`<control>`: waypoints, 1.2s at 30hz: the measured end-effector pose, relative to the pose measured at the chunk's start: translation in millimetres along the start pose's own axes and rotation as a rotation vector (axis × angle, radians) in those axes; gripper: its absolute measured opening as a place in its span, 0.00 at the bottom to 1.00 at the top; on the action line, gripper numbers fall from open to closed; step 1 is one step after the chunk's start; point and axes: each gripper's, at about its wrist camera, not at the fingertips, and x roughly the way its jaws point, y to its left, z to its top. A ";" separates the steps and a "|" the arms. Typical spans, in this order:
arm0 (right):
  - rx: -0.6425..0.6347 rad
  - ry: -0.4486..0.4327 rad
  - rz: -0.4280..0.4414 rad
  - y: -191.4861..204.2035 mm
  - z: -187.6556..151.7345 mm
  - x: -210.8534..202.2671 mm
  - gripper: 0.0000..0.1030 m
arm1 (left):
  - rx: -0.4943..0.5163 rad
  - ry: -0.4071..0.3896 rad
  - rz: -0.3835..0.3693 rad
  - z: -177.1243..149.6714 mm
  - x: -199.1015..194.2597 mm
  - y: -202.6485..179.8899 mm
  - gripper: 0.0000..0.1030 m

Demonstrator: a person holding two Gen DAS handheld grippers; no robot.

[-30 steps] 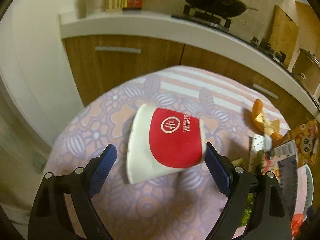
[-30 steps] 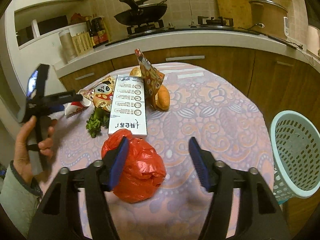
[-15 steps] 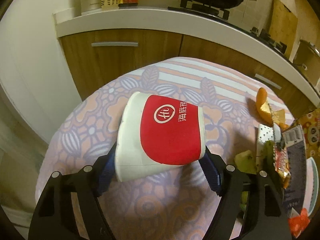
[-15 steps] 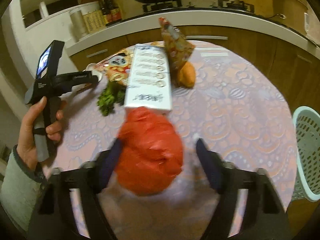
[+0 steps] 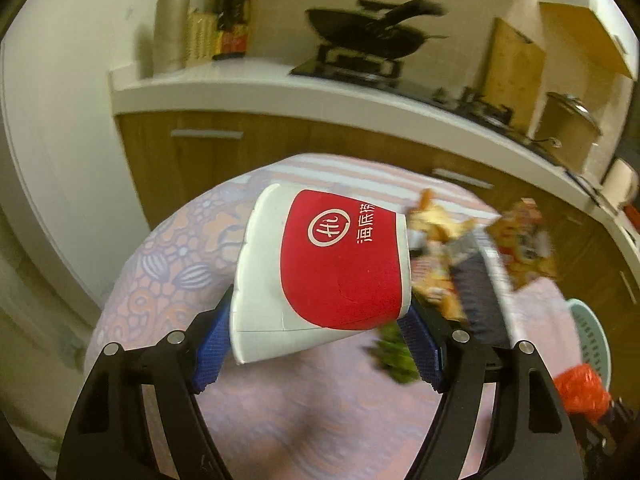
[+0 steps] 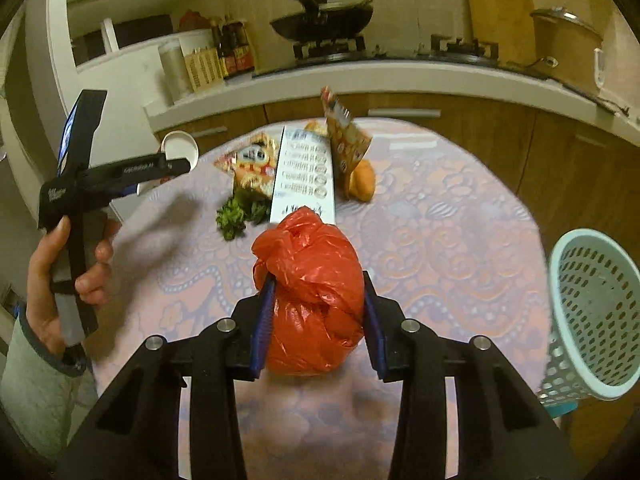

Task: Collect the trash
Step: 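Carry the red cup and red bag over the basket and open both tools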

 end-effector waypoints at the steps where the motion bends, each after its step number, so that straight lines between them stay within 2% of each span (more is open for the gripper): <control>1: 0.001 -0.016 -0.008 -3.1 1.7 -6.7 0.35 | 0.010 -0.011 -0.013 -0.4 -6.8 -7.3 0.71; 6: 0.034 -0.073 -0.046 -24.5 6.8 -32.0 0.35 | 0.079 -0.071 -0.097 3.0 -39.0 -55.5 0.71; 11: 0.071 -0.109 -0.113 -55.4 5.8 -53.1 0.35 | 0.156 -0.085 -0.189 0.6 -48.6 -110.3 0.71; 14: 0.100 -0.125 -0.157 -75.5 3.5 -64.5 0.35 | 0.205 -0.067 -0.204 -3.9 -42.4 -141.2 0.71; 25: 0.269 -0.151 -0.353 -168.1 -14.1 -99.9 0.35 | 0.372 0.021 -0.377 -32.8 -15.4 -268.5 0.71; 31: 0.341 -0.136 -0.447 -211.6 -31.9 -103.8 0.35 | 0.440 0.070 -0.432 -53.3 7.9 -321.3 0.71; 36: 0.421 -0.105 -0.490 -246.5 -47.4 -97.1 0.35 | 0.498 0.131 -0.473 -72.6 34.3 -358.4 0.71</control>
